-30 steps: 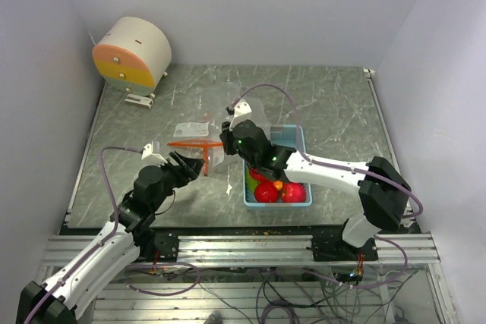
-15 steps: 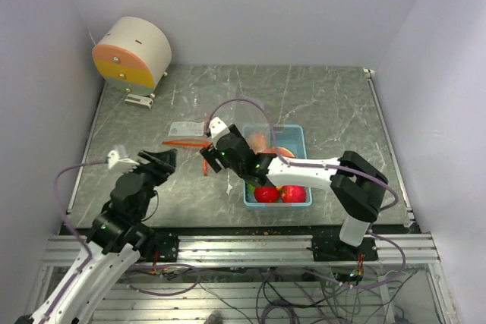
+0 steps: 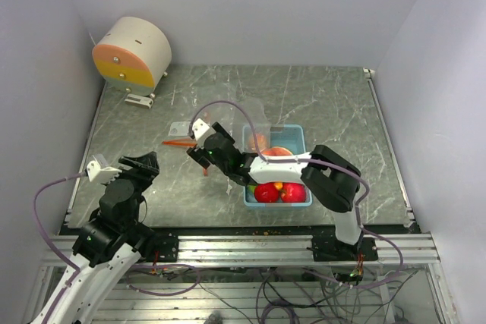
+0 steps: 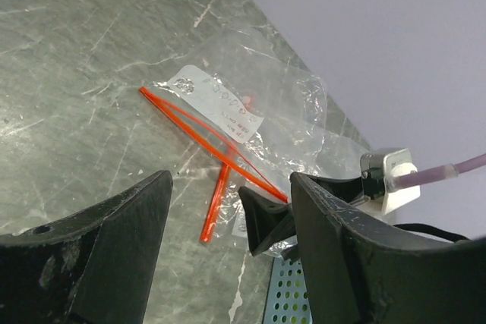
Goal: Place the food in the zip-top bag and seal the zipper
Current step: Pick up the zipper food storage bag at the center of the board.
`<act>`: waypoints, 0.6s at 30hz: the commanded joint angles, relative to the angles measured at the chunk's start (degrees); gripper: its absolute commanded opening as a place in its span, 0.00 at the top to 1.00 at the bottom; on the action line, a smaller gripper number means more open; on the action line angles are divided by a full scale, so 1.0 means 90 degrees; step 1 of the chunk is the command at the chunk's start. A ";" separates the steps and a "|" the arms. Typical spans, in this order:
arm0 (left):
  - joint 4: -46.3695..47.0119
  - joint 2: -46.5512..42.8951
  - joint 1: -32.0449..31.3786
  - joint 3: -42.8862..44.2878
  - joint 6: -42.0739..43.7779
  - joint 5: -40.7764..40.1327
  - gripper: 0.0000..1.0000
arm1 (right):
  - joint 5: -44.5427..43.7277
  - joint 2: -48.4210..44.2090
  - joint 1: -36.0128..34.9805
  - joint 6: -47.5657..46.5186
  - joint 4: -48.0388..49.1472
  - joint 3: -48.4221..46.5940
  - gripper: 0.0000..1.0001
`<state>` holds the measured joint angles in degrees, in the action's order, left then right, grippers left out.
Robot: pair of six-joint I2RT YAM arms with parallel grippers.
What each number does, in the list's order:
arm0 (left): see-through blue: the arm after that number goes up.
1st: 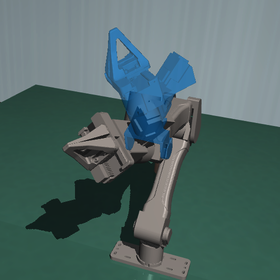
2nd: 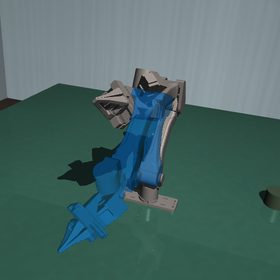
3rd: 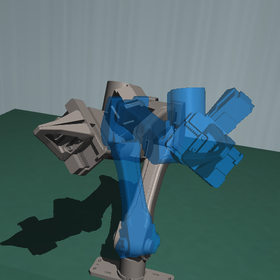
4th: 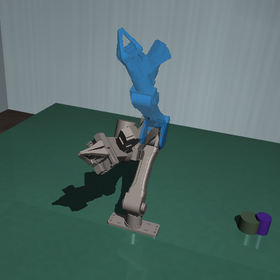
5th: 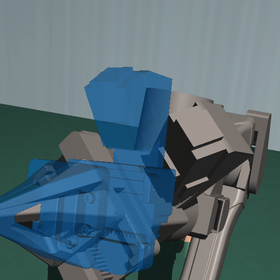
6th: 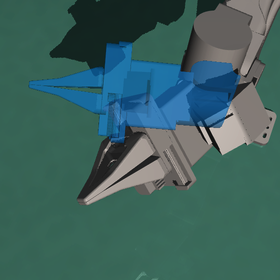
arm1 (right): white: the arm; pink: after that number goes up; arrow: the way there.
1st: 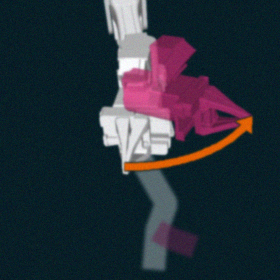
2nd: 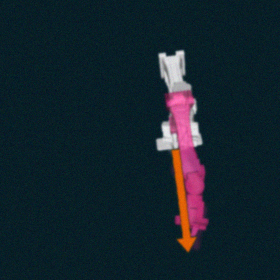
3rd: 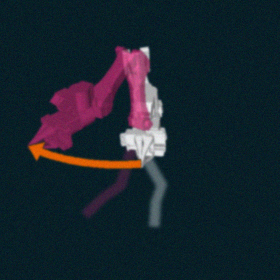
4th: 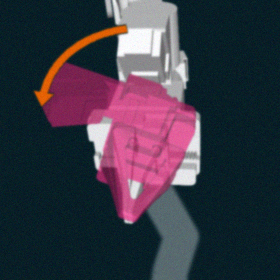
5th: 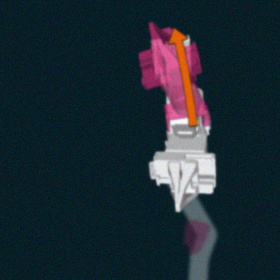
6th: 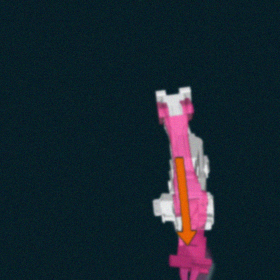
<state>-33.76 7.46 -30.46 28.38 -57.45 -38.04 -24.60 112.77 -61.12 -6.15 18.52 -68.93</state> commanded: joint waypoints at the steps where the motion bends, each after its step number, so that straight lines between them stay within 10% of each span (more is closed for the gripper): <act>1: -0.0090 0.0021 0.0009 0.0004 0.0141 -0.0214 0.25 | -0.0180 0.0442 0.0049 -0.0252 0.0542 -0.0417 0.19; 18: -0.0029 -0.0037 0.0013 0.0006 0.0276 -0.0120 0.25 | 0.0092 0.1344 0.0783 0.0056 0.0906 -0.0848 0.26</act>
<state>-34.13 7.60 -30.46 28.38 -55.92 -38.39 -22.52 123.66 -55.05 -6.98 22.48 -76.05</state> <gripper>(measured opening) 0.750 0.775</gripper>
